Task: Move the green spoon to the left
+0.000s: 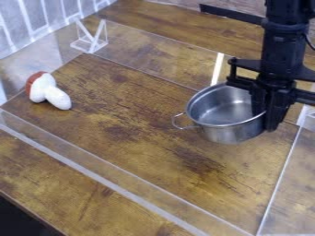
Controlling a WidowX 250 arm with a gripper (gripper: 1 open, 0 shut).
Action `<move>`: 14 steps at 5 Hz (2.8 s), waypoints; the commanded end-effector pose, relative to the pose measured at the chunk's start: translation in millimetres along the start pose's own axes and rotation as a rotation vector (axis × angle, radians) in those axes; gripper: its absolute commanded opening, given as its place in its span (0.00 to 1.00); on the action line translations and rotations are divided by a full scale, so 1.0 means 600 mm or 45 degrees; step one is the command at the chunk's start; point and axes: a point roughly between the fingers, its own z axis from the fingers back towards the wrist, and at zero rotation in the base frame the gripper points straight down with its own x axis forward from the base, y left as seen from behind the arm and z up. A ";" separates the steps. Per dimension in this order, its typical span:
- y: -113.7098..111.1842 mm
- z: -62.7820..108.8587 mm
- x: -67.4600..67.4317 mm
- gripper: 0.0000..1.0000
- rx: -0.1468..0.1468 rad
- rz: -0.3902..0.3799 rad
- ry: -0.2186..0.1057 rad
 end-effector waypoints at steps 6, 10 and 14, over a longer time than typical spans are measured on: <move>0.055 0.106 -0.056 0.00 -0.111 -0.256 -0.232; 0.028 -0.074 -0.067 1.00 -0.063 -0.318 -0.066; 0.057 -0.119 -0.086 0.00 -0.053 -0.219 0.035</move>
